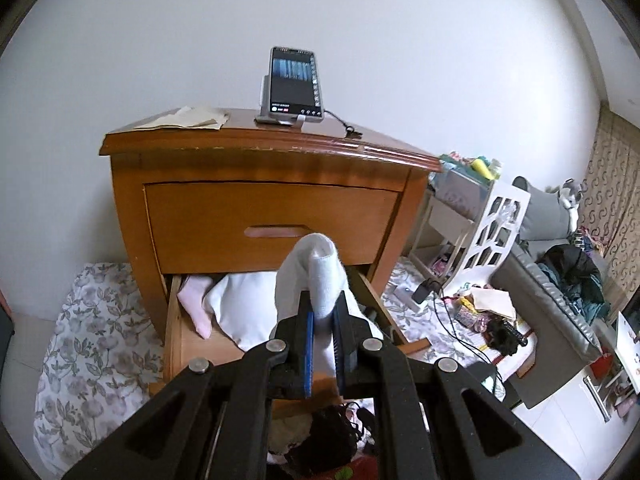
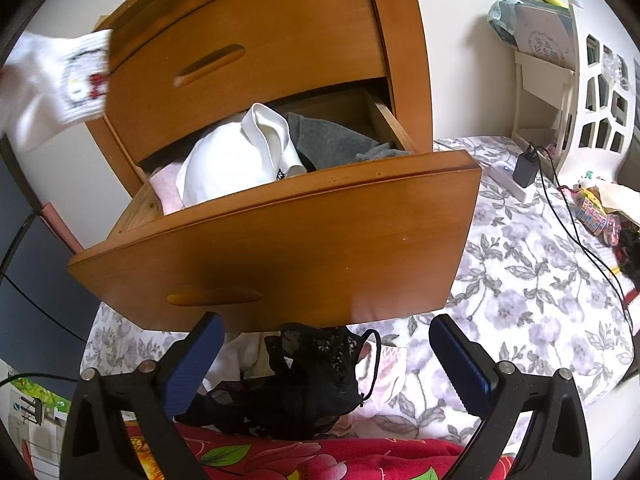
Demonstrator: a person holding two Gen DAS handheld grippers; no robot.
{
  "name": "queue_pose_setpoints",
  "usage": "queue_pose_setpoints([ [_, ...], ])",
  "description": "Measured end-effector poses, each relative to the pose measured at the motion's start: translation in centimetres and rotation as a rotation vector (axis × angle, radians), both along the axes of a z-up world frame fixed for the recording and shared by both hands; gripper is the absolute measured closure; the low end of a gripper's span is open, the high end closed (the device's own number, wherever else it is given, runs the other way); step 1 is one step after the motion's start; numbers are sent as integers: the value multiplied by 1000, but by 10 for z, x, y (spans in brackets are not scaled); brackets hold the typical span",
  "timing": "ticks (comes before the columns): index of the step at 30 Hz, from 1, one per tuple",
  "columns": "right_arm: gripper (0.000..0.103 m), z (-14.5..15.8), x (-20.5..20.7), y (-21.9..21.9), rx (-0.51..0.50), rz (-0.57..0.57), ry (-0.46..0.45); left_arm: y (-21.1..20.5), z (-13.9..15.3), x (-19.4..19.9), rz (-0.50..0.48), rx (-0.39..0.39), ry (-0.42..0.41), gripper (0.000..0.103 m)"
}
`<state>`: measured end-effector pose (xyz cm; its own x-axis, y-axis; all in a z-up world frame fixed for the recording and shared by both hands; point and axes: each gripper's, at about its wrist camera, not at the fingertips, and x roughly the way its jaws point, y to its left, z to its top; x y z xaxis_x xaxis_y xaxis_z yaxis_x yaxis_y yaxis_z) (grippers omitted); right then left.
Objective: Take underwear out of drawer
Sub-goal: 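Lift the white sock up out of the drawer with the left tool, then lower the white sock onto the clothes pile and open the left tool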
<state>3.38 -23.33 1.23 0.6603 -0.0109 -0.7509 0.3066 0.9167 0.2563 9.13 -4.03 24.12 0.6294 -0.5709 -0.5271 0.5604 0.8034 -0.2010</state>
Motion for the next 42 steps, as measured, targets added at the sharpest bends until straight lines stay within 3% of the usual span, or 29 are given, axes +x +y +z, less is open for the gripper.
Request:
queue_pose_setpoints([
  [10,0,2,0,3,-21,-3,1,12,-37,-25,-24,28,86,95],
  [19,0,1,1,3,-30,0,9,6,-88,-27,-67,59,249,95],
  [35,0,0,2,3,-28,5,14,-29,-194,5,-43,251,442,94],
  [42,0,-1,2,3,-27,6,16,-43,-206,23,-39,280,455,94],
])
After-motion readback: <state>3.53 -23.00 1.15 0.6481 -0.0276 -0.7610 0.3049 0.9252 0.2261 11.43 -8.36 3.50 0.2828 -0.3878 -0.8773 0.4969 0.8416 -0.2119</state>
